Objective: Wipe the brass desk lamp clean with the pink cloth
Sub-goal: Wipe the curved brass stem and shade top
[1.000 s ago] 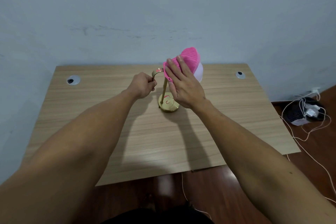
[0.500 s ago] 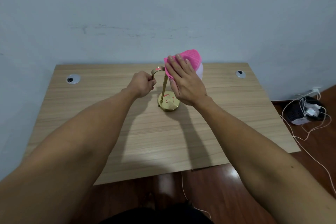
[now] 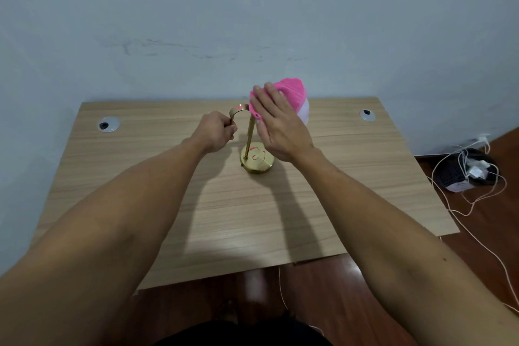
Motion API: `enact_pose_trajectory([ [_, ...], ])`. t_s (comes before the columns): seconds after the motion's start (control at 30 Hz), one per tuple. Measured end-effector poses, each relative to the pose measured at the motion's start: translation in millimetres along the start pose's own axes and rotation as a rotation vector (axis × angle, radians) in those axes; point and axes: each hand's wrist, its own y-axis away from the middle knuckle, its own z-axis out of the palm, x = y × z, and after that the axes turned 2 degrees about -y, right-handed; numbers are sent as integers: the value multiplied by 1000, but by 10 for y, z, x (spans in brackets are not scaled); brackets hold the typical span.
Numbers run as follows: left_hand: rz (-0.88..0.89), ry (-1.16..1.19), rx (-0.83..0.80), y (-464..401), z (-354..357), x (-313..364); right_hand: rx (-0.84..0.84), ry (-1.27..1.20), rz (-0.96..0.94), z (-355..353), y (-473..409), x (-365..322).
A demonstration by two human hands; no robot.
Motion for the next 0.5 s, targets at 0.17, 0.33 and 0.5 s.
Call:
enact_pose_trajectory([
  [0.17,-1,-2,2,-2,-4,-9,186,-282,566,-113,-43,-97],
  [0.33,3,-14,-1,2,4,1,131,-258,393,6,-23,-126],
  [0.5,21,-29,-1,-3,-2,-7,78,-199,249,172,132,-197],
])
